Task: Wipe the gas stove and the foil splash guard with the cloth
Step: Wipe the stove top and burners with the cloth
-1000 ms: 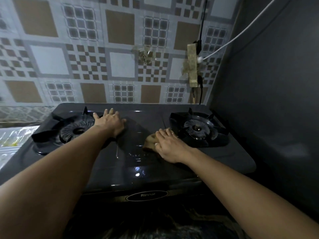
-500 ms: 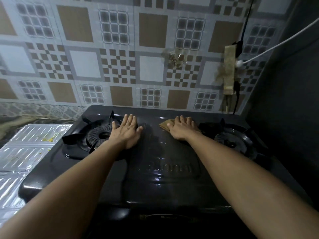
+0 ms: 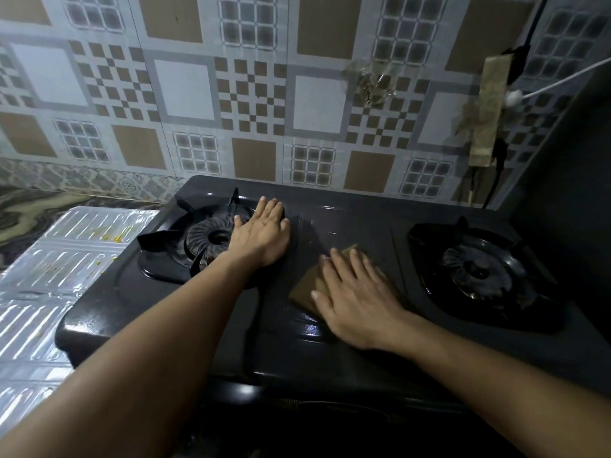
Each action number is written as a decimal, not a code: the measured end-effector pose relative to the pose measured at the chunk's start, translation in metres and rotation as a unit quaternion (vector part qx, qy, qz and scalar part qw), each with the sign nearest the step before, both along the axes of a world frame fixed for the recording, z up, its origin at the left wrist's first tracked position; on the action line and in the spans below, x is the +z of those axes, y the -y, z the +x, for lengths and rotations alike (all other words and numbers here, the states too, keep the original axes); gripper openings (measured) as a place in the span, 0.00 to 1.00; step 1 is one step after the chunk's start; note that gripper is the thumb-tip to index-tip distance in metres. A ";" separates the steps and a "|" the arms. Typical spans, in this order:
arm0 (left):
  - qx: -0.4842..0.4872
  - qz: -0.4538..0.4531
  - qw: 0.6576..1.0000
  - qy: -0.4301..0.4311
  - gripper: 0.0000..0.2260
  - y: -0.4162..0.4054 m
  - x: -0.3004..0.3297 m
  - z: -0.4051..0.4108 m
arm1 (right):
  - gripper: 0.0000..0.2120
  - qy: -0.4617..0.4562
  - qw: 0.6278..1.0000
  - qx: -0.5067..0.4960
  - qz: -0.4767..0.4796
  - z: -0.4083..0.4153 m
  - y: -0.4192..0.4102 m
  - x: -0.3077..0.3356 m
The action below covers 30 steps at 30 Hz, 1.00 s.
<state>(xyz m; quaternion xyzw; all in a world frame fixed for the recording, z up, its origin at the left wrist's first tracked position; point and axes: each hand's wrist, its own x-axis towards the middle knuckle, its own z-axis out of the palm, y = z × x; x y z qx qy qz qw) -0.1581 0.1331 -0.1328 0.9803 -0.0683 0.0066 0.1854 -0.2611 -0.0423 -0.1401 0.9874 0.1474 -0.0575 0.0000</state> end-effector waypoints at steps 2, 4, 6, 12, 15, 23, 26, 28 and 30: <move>-0.005 0.003 1.000 -0.001 0.24 -0.001 0.000 -0.001 | 0.36 -0.008 0.999 -0.052 0.003 0.005 0.016 0.000; -0.011 0.005 1.000 -0.007 0.24 -0.001 0.001 -0.002 | 0.34 -0.029 0.992 -0.119 0.006 0.042 0.029 0.003; -0.015 0.003 1.000 -0.012 0.25 -0.002 0.001 -0.001 | 0.34 -0.023 0.987 -0.156 0.002 0.085 0.034 0.003; -0.011 -0.012 1.000 -0.002 0.24 -0.002 -0.001 0.002 | 0.31 0.004 0.998 -0.070 0.006 0.130 -0.009 -0.003; -0.005 -0.010 1.000 0.001 0.24 -0.004 -0.004 0.005 | 0.31 0.022 1.000 -0.004 -0.015 0.096 -0.025 0.001; -0.003 0.021 1.000 0.014 0.25 -0.002 -0.006 0.006 | 0.31 0.035 0.998 -0.029 0.048 -0.019 0.013 -0.007; -0.004 0.033 0.999 0.016 0.25 -0.001 -0.004 0.000 | 0.32 0.002 0.989 -0.143 0.047 -0.011 0.039 -0.002; -0.003 0.045 0.999 0.015 0.26 0.001 -0.003 -0.001 | 0.32 -0.006 0.985 -0.167 0.037 -0.006 0.035 -0.002; -0.001 0.058 0.998 0.011 0.27 0.002 -0.002 -0.005 | 0.33 -0.007 0.986 -0.165 0.022 -0.010 0.022 -0.003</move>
